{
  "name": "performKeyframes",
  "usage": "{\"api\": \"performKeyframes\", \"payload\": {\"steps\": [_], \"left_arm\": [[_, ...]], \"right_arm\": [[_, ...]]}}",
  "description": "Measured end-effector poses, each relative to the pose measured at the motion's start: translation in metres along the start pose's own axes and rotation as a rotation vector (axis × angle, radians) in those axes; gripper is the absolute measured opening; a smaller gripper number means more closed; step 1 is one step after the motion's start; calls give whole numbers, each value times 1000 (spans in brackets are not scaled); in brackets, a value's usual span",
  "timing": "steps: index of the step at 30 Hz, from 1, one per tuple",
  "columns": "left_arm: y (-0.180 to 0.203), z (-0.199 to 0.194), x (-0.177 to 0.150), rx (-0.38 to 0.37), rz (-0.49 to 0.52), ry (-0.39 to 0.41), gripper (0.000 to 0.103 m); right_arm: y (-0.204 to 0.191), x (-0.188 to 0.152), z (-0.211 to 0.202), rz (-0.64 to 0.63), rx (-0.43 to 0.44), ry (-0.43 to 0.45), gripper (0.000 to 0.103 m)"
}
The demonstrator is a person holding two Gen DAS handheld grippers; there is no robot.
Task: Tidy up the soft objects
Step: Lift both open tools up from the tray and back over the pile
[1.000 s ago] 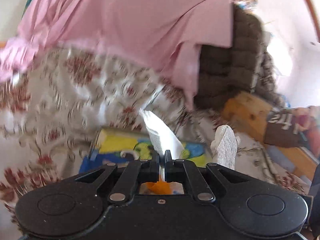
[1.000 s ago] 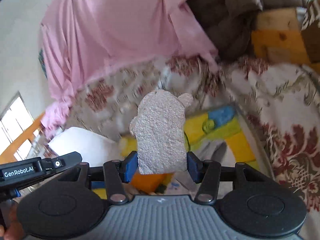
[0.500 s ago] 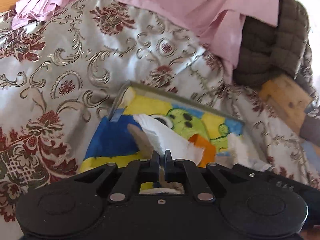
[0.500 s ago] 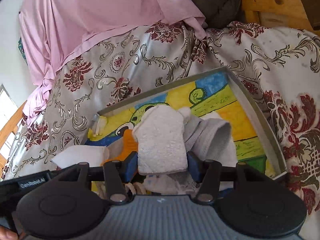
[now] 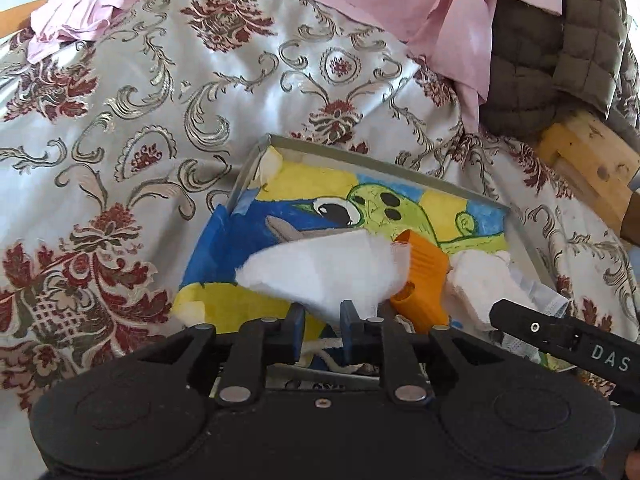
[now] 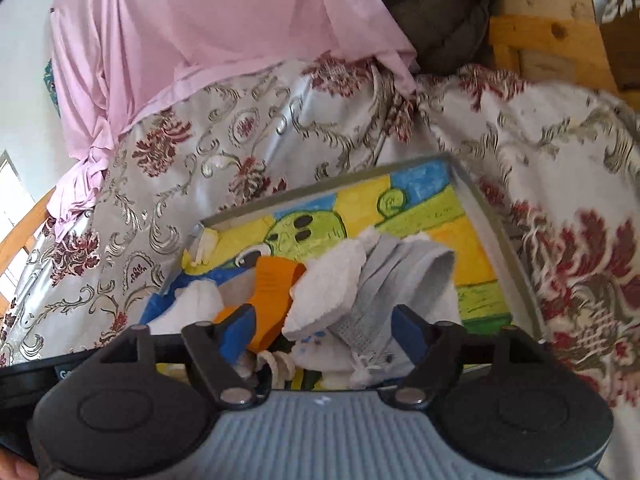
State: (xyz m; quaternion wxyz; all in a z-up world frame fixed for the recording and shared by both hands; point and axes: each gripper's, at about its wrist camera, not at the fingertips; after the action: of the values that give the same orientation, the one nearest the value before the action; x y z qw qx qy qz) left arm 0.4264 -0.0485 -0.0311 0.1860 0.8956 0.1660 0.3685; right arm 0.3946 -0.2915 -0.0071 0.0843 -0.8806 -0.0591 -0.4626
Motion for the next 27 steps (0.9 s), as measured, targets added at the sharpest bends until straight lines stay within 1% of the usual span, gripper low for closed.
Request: {"api": "performKeyframes", "payload": {"steps": [1,3,4,5,6,7,8,9,12,14,19,22,25,27], "left_arm": [[0,-5,1,-6,-6,4,25],[0,-18,2,-20,-19,20,30],[1,-25,3,-27,-21,33,37],[1,-34,4,-36,-22,54,46],[2,-44,4,-47,-21,82,51],[2,-54,5,-56,-19,108,59],[3,-64,5,-66,-17,135,63],[4,-76,4,-78,-14,160,65],[6,-109,-1,-116,-6,214,70],[8,-129,-6,-132,8,247,75],[11,-178,-23,-175,58,306,85],[13,-208,-36,-210,97,347,92],[15,-233,-51,-221,135,393,98],[15,-249,-63,-224,149,423,100]], "right_arm": [[-1,2,-7,-2,9,17,85],[-5,4,-26,-2,21,61,92],[-8,6,-34,-6,18,77,93],[-11,7,-45,-14,12,96,94],[-13,8,-54,-23,6,112,96],[-16,9,-65,-39,-1,130,96],[-20,9,-76,-57,-9,148,97],[-23,9,-86,-71,-21,165,99],[-32,10,-116,-103,-49,221,101],[-35,7,-138,-101,-54,264,103],[-41,-3,-185,-88,-51,355,103],[-43,-15,-213,-96,-65,415,103],[-47,-32,-236,-110,-83,468,103],[-48,-44,-248,-115,-94,489,103]]}}
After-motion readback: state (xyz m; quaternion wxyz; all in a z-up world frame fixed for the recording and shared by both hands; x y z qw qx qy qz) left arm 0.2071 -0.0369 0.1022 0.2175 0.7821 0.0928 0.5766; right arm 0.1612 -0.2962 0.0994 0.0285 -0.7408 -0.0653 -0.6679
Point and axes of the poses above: each gripper's, at about its wrist camera, not at the fingertips, and z roughly the way its jaws point, y to its right, x to its top, and after that the axes turned 15 degrees about -z, right-handed
